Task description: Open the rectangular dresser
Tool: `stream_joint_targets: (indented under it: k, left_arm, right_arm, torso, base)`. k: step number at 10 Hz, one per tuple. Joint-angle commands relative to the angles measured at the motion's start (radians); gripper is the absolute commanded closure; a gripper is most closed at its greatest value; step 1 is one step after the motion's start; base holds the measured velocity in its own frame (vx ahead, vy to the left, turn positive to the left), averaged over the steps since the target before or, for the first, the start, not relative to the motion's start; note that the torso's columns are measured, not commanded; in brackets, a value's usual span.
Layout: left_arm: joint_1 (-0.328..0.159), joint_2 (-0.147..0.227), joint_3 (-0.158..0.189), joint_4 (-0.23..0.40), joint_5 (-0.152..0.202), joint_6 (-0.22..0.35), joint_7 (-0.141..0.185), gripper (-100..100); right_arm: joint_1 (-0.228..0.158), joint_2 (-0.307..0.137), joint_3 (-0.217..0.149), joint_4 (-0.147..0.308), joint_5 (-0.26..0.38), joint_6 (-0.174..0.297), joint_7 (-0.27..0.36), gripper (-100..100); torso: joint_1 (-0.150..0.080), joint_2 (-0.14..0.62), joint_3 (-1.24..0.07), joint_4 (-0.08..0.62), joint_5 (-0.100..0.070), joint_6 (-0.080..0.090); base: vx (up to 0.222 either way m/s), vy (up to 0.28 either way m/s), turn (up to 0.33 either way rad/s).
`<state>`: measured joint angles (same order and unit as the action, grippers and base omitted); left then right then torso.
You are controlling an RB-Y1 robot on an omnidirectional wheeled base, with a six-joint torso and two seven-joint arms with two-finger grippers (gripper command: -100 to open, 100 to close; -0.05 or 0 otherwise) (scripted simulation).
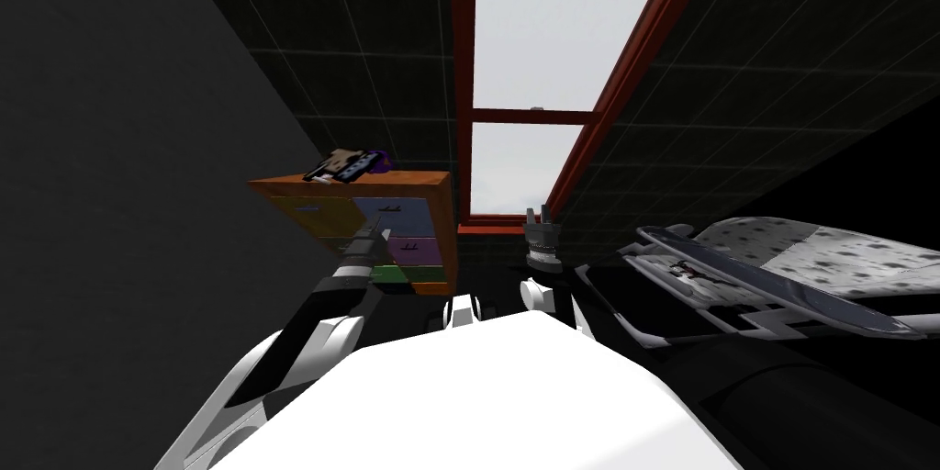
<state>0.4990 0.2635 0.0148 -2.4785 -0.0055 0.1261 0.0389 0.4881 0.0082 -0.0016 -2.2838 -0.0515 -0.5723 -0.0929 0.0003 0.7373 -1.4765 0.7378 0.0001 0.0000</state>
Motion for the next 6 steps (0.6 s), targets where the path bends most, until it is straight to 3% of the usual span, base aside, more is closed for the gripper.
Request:
stream_joint_targets:
  k: [1,3,4,6]
  left_arm:
    - [0.003,0.018,-0.001,-0.02,-0.004,0.059,0.003,-100]
    - [0.006,0.032,-0.001,-0.051,-0.006,0.1,0.005,-100]
    - [0.004,0.028,0.0,-0.039,-0.005,0.084,0.005,-100]
    - [0.023,0.034,0.005,-0.091,-0.002,0.121,0.01,-100]
  right_arm:
    - [0.0,0.0,0.0,0.0,0.0,0.0,0.0,0]
    - [0.0,0.0,0.0,0.0,0.0,0.0,0.0,0]
    - [0.0,0.0,0.0,0.0,0.0,0.0,0.0,0]
    - [0.0,0.0,0.0,0.0,0.0,0.0,0.0,0]
  torso:
    - [0.0,0.001,0.001,0.0,0.0,0.0]
    - [-0.001,0.001,0.001,0.0,0.0,0.0]
    - [0.0,0.001,0.001,0.0,0.0,0.0]
    - [0.001,0.0,0.0,0.0,0.0,0.0]
  base:
    - [0.074,-0.028,-0.041]
    - [0.068,-0.028,-0.037]
    - [0.031,-0.011,-0.008]
    - [0.096,0.005,-0.001]
